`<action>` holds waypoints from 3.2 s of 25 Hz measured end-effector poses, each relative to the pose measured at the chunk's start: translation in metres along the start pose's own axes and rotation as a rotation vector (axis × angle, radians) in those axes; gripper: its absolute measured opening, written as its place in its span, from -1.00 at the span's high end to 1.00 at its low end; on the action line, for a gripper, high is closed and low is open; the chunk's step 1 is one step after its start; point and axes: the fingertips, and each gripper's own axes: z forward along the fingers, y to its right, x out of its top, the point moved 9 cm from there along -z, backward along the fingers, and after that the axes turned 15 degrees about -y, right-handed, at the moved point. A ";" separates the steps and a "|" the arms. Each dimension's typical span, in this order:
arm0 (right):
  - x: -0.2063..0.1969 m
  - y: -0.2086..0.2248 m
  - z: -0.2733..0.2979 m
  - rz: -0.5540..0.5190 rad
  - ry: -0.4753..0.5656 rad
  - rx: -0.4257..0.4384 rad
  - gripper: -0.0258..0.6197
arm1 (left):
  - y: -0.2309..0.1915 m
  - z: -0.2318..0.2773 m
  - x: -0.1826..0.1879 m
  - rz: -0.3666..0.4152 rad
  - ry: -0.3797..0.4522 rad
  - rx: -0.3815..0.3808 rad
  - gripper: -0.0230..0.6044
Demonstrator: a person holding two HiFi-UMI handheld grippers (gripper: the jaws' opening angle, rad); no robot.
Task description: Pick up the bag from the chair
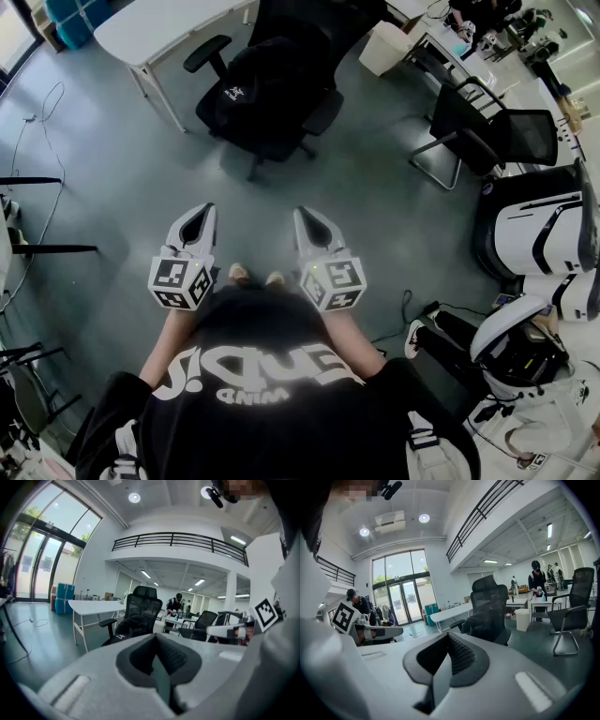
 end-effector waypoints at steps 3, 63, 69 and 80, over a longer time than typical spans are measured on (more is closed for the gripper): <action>0.000 -0.002 0.006 0.002 0.000 -0.003 0.92 | -0.006 0.001 0.000 0.000 -0.003 -0.001 0.92; 0.201 0.167 0.280 0.087 0.032 -0.041 0.92 | -0.188 0.272 0.196 0.013 0.000 -0.036 0.92; 0.241 0.208 0.319 0.081 0.023 -0.010 0.92 | -0.198 0.322 0.235 0.002 0.004 -0.010 0.92; 0.290 0.264 0.362 0.084 0.011 0.011 0.92 | -0.209 0.390 0.290 0.006 0.011 0.012 0.92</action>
